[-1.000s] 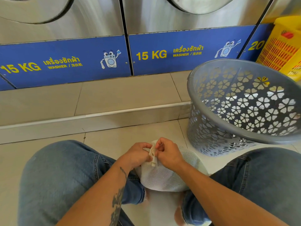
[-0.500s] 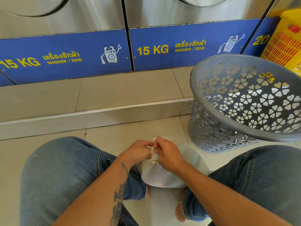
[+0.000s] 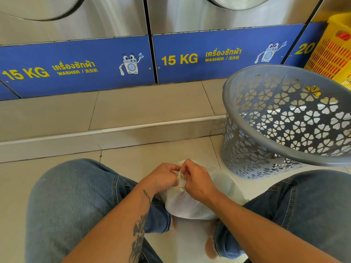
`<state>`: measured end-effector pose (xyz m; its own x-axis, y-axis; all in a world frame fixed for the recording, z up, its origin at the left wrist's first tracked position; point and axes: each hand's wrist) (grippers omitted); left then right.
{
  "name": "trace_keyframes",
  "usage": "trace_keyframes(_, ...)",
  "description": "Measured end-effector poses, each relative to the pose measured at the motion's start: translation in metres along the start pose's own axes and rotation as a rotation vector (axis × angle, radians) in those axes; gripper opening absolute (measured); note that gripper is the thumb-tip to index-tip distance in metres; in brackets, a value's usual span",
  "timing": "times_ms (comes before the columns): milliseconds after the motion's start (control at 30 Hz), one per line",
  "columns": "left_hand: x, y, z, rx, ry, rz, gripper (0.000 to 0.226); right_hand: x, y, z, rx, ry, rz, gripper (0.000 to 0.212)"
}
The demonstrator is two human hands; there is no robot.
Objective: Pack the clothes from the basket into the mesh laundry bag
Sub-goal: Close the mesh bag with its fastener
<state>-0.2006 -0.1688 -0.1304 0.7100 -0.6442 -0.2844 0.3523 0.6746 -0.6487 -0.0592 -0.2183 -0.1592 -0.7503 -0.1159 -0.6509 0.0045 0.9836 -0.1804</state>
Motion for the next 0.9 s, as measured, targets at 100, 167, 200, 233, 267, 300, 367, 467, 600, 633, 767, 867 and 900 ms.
trace_keyframes(100, 0.0, 0.0, 0.001, 0.001, -0.002, 0.004, 0.05, 0.0, -0.001, -0.002, -0.034, -0.027, -0.003, 0.019)
trace_keyframes(167, 0.002, 0.001, -0.001, -0.006, -0.029, 0.038, 0.047, -0.001, -0.002, -0.004, -0.076, -0.053, -0.008, 0.017)
trace_keyframes(200, 0.002, 0.001, -0.002, -0.011, -0.046, 0.058, 0.046, -0.002, -0.001, -0.005, -0.089, -0.048, -0.006, 0.017)
trace_keyframes(233, 0.003, 0.002, -0.003, -0.017, -0.061, 0.075, 0.047, -0.003, -0.001, -0.005, -0.094, -0.034, 0.0, 0.017)
trace_keyframes(267, 0.003, 0.003, -0.005, -0.019, -0.074, 0.085, 0.048, -0.004, 0.001, -0.005, -0.097, -0.025, 0.008, 0.018)
trace_keyframes(300, 0.004, 0.005, -0.006, -0.026, -0.083, 0.093, 0.05, -0.005, 0.002, -0.005, -0.1, -0.022, 0.014, 0.018)
trace_keyframes(367, 0.004, 0.006, -0.007, -0.034, -0.098, 0.111, 0.052, -0.006, 0.004, -0.003, -0.098, -0.009, 0.017, 0.02)
trace_keyframes(467, 0.004, 0.007, -0.006, -0.048, -0.132, 0.137, 0.049, -0.004, 0.007, 0.002, -0.058, 0.046, 0.022, 0.024)
trace_keyframes(600, 0.004, 0.008, -0.002, -0.092, -0.213, 0.171, 0.035, -0.002, 0.009, 0.004, -0.023, 0.091, 0.029, 0.027)
trace_keyframes(633, 0.004, 0.009, -0.002, -0.105, -0.226, 0.175, 0.033, -0.002, 0.009, 0.004, -0.012, 0.103, 0.04, 0.026)
trace_keyframes(767, 0.003, 0.011, -0.002, -0.174, -0.313, 0.176, 0.043, -0.003, 0.011, 0.003, 0.04, 0.142, 0.071, 0.025)
trace_keyframes(867, 0.003, 0.015, -0.005, -0.228, -0.4, 0.172, 0.033, -0.001, 0.012, 0.004, 0.096, 0.191, 0.053, 0.023)
trace_keyframes(900, 0.003, 0.016, -0.007, -0.247, -0.416, 0.174, 0.029, 0.0, 0.013, 0.004, 0.128, 0.223, 0.041, 0.023)
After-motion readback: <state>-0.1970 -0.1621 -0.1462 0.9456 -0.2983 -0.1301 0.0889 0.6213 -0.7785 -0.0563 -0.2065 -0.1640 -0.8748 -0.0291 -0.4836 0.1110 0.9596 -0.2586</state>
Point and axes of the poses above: each hand's wrist, its own y-axis towards the middle knuckle, its own x-axis out of the palm, z = x × y, and after that the axes turned 1 degree about y, right-handed
